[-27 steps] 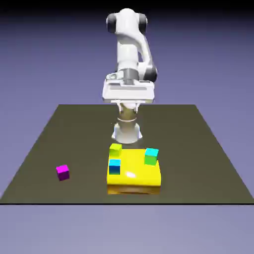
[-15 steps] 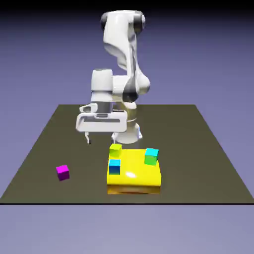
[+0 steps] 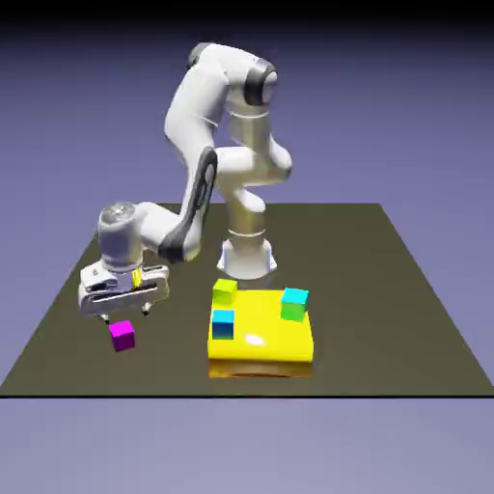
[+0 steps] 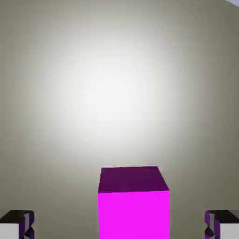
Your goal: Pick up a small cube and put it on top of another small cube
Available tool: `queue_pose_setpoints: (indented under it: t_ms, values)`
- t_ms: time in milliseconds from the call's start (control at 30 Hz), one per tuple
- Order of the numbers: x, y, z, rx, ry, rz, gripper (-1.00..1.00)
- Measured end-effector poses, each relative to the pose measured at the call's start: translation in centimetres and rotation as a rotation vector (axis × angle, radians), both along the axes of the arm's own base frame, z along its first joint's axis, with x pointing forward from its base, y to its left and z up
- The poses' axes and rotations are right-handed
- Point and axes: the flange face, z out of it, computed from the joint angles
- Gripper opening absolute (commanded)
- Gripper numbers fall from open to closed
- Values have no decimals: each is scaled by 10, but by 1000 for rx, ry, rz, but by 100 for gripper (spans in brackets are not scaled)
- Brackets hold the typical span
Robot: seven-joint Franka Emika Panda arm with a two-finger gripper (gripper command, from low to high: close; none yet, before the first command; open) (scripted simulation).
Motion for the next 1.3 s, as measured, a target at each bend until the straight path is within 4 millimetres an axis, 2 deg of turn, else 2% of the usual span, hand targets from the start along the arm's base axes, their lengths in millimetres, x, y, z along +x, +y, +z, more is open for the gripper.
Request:
queue_pose_setpoints:
  t_ms: [133,167,233,367,400,500,667,833,900,967,1067,1167,1300]
  values:
    - [-7,-4,-59,-1,0,1,0]
    - [-9,-5,-69,0,0,0,-100]
    - [-9,-5,-69,0,0,0,-100]
    - [0,-1,-9,-1,0,1,-100]
    - [2,7,-1,9,7,11,-100]
    - [37,57,1,37,67,203,-100]
    - [90,138,18,16,166,566,-100]
    - [129,221,47,-73,258,902,-100]
    - [139,263,68,-132,282,1051,-100]
    - [128,301,88,-152,262,1121,-100]
    - [100,342,108,-136,205,1171,-100]
    - [68,377,124,-110,149,1219,-100]
    - [23,408,140,-60,77,1263,-100]
